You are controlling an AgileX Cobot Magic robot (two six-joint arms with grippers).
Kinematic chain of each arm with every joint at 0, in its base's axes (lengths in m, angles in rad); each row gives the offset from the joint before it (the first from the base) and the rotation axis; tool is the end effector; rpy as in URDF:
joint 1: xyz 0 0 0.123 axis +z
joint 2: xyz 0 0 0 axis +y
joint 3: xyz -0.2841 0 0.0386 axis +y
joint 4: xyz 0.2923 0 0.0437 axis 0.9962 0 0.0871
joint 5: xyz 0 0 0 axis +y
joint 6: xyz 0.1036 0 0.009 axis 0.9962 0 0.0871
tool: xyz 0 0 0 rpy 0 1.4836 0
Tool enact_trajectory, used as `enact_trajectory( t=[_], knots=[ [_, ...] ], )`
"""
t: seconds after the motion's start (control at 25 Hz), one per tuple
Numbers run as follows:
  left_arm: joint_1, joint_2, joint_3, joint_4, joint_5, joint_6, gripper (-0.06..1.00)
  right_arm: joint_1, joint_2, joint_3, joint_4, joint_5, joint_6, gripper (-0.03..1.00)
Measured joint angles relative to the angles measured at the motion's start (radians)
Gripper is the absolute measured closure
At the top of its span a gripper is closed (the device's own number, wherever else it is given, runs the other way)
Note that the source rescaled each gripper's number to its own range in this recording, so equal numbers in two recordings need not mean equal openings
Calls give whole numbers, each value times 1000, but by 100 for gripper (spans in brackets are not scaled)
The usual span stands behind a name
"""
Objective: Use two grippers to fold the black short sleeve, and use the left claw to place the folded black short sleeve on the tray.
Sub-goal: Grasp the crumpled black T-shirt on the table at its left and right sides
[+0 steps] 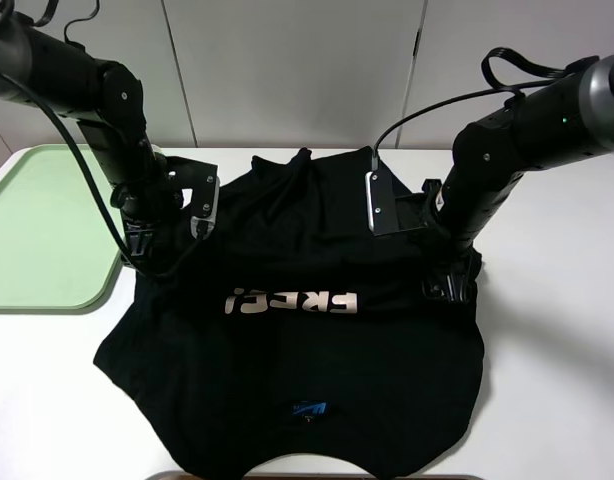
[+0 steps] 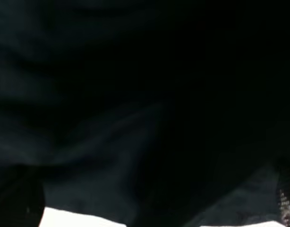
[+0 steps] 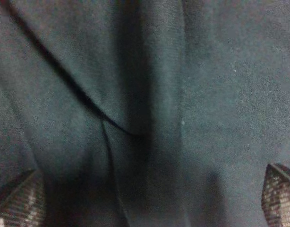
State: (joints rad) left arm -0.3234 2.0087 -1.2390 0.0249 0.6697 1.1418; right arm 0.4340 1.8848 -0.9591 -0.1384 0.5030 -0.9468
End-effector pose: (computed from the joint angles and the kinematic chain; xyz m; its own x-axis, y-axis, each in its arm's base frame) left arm 0.3971 -0.1314 0.0904 -0.0799 0.9942 -0.0725 0.9743 0.0933 0.2051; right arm 0.3287 0.1447 0.0730 -0.0697 -0.9961 -0.0547 -0.9689 0.0806 -0.2338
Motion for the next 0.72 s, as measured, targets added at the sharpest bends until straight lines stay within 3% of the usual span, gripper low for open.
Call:
enact_trajectory(
  t=[0.4,0.72],
  knots=[
    [0,5,0,-43,-20,14,-2,0,36,0,7,-4,0,-3],
    [0,7,0,-50,-20,16,13,0,45,0,7,-4,0,-3]
  ],
)
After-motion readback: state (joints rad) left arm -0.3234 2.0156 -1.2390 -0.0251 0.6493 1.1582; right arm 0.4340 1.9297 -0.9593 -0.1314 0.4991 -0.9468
